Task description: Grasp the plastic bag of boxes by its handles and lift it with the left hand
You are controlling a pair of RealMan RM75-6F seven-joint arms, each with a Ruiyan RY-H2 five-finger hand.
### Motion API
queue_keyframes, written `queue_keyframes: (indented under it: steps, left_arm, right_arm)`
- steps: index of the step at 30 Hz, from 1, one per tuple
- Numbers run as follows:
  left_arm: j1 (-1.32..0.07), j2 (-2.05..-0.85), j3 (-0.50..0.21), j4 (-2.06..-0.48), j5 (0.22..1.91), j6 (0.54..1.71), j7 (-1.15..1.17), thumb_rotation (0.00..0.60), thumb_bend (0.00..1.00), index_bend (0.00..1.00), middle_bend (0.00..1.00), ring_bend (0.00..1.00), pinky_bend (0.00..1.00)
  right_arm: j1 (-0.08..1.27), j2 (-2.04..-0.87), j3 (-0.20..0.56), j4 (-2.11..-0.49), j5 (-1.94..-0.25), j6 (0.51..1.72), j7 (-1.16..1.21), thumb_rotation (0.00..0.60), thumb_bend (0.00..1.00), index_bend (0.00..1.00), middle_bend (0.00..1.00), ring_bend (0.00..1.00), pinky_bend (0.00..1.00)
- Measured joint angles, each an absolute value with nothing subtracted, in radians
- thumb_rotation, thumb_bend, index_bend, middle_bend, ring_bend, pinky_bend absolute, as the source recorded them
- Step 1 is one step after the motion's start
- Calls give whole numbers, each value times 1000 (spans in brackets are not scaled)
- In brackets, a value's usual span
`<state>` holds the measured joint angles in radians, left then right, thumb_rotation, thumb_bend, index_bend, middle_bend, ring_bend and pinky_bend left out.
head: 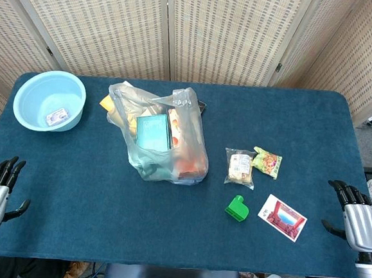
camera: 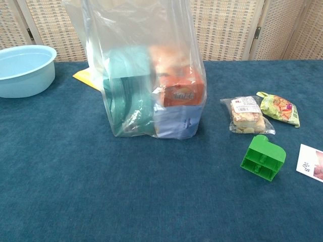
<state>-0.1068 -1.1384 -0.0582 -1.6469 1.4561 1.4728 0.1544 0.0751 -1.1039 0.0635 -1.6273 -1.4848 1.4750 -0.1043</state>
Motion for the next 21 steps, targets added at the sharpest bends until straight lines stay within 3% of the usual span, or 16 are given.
queue_keyframes:
  steps: [12,21]
  left_arm:
    - [-119,-1135,-61,-1650,1466,1460,111,600,239,0,0,12,0]
    - [-166,-1096,-77,-1659,1483,1396,-90,600,235,0,0,56,2]
  right_arm:
    - [69,-1095,63,-1633,-1498,1493,-98,600,68,178,197,195,330]
    - [85,-1071,72,-1651,-1542,1505,-97,600,68,178,197,195,330]
